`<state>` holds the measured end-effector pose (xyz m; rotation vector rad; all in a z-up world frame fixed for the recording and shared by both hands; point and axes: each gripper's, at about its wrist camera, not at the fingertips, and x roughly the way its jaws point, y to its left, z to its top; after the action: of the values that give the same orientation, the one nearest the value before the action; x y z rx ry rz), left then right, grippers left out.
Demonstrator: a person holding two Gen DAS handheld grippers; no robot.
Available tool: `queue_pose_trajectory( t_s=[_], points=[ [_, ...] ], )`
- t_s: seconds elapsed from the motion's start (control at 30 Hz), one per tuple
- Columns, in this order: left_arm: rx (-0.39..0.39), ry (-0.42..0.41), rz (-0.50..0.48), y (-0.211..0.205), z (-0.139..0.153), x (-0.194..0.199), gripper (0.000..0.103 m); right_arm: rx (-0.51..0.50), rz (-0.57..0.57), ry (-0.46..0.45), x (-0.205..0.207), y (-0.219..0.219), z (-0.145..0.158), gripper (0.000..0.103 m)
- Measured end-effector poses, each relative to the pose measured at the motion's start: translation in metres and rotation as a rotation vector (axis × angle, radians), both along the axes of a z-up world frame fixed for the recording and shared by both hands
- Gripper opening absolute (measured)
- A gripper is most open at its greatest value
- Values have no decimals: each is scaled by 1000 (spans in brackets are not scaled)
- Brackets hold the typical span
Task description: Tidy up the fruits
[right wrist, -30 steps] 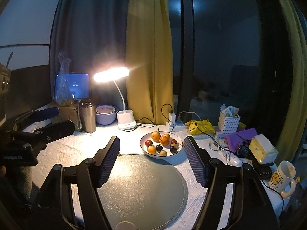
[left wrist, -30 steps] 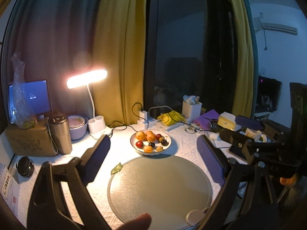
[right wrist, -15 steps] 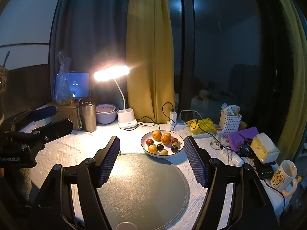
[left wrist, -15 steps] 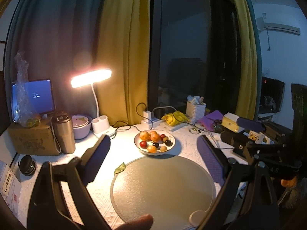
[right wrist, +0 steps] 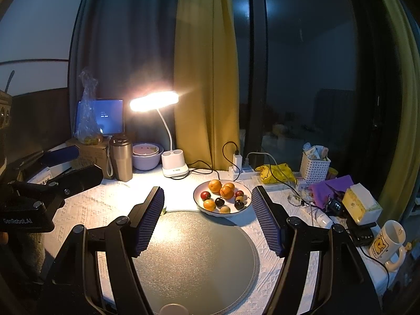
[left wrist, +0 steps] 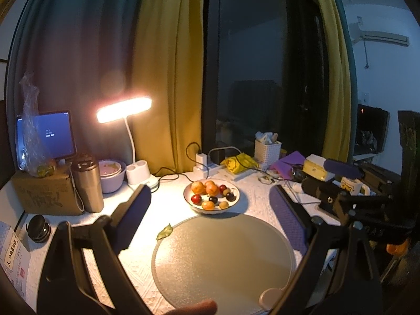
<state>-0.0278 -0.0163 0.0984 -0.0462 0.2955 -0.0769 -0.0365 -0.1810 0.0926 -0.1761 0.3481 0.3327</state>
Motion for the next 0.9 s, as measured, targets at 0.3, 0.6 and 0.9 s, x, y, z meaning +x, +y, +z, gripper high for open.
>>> queue_pose_trajectory(
  t_s=[0.3, 0.6, 0.9],
  points=[
    [5, -2, -6, -1, 0, -1, 92, -4, 1, 4, -4, 0, 0, 72],
    [5, -5, -7, -1, 0, -1, 92, 0, -1, 0, -5, -2, 0, 72],
    [3, -4, -9, -1, -1, -1, 92, -1, -2, 1, -5, -2, 0, 72]
  ],
)
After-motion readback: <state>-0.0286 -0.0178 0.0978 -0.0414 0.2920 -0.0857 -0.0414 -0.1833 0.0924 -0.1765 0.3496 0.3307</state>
